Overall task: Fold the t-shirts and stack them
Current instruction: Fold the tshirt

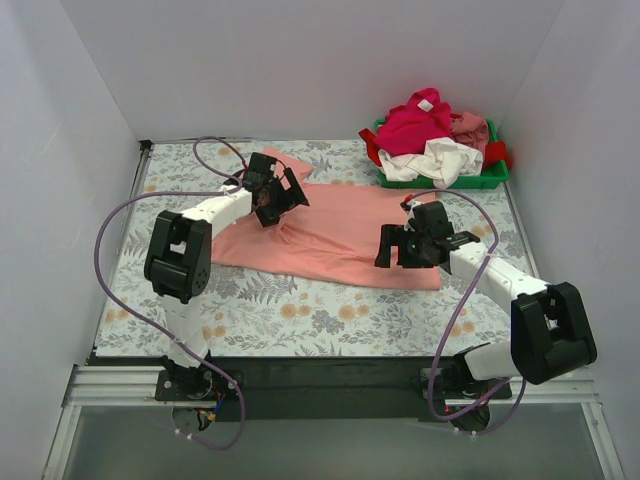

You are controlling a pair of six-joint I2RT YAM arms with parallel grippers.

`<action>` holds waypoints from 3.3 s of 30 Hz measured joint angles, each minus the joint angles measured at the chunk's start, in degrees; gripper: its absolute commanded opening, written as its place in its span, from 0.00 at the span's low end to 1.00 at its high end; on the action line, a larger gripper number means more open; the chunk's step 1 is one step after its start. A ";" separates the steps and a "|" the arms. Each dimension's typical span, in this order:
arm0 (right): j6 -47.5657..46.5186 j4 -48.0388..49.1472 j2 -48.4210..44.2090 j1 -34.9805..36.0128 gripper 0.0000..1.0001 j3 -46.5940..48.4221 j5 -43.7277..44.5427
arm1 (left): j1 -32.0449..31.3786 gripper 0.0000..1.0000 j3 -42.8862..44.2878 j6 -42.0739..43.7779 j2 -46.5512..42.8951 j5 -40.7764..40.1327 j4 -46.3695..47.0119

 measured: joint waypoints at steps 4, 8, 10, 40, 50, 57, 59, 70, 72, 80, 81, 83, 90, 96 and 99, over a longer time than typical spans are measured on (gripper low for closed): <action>0.00 -0.04 -0.15 0.00 0.98 -0.02 0.07 | 0.00 0.97 4.17 -2.25 3.50 -1.07 0.68; 0.00 -0.07 -0.92 0.00 0.98 -0.02 0.46 | 0.00 0.97 5.70 -3.76 5.14 -3.15 0.46; -0.02 -0.09 -1.51 0.00 0.98 -0.02 0.92 | 0.00 0.97 6.56 -4.11 5.49 -4.85 -0.42; -0.79 8.02 35.74 23.80 0.98 44.89 -15.08 | 16.83 0.97 -30.40 -9.40 -19.21 -9.42 9.77; 2.54 8.79 51.60 24.30 0.98 58.95 -17.51 | 16.59 0.98 -42.82 -16.92 -33.64 -16.48 5.84; 2.51 6.40 53.51 24.28 0.98 58.93 -16.39 | 16.59 0.98 -48.81 -20.26 -44.63 -21.35 -0.52; 1.88 6.27 53.51 24.28 0.98 58.95 -15.80 | 16.59 0.98 -49.40 -20.59 -46.69 -22.14 -1.86; -3.17 0.13 50.95 25.90 0.98 62.73 -14.62 | 16.59 0.98 -49.24 -20.15 -49.55 -21.33 -3.30; -2.86 0.68 50.01 27.15 0.98 61.83 -15.34 | 16.59 0.98 -48.98 -19.61 -49.20 -19.28 -1.84; -0.26 2.47 50.62 28.96 0.98 57.18 -16.72 | 16.57 0.98 -48.24 -18.91 -44.76 -13.97 3.34; 0.20 2.60 51.15 28.68 0.98 57.18 -16.68 | 16.57 0.98 -48.24 -18.91 -44.26 -13.99 3.67; 0.70 2.99 52.19 27.74 0.98 57.18 -16.65 | 16.57 0.98 -48.43 -18.91 -43.41 -13.99 4.11; 1.79 3.76 53.64 24.09 0.98 57.18 -16.44 | 16.57 0.98 -49.33 -19.21 -42.47 -14.53 4.20; 1.55 3.80 53.66 21.97 0.98 57.20 -16.28 | 16.59 0.98 -49.53 -19.78 -45.35 -17.44 1.27; 0.57 2.80 53.64 21.31 0.98 57.70 -16.13 | 16.59 0.98 -49.53 -20.31 -47.60 -19.23 -0.72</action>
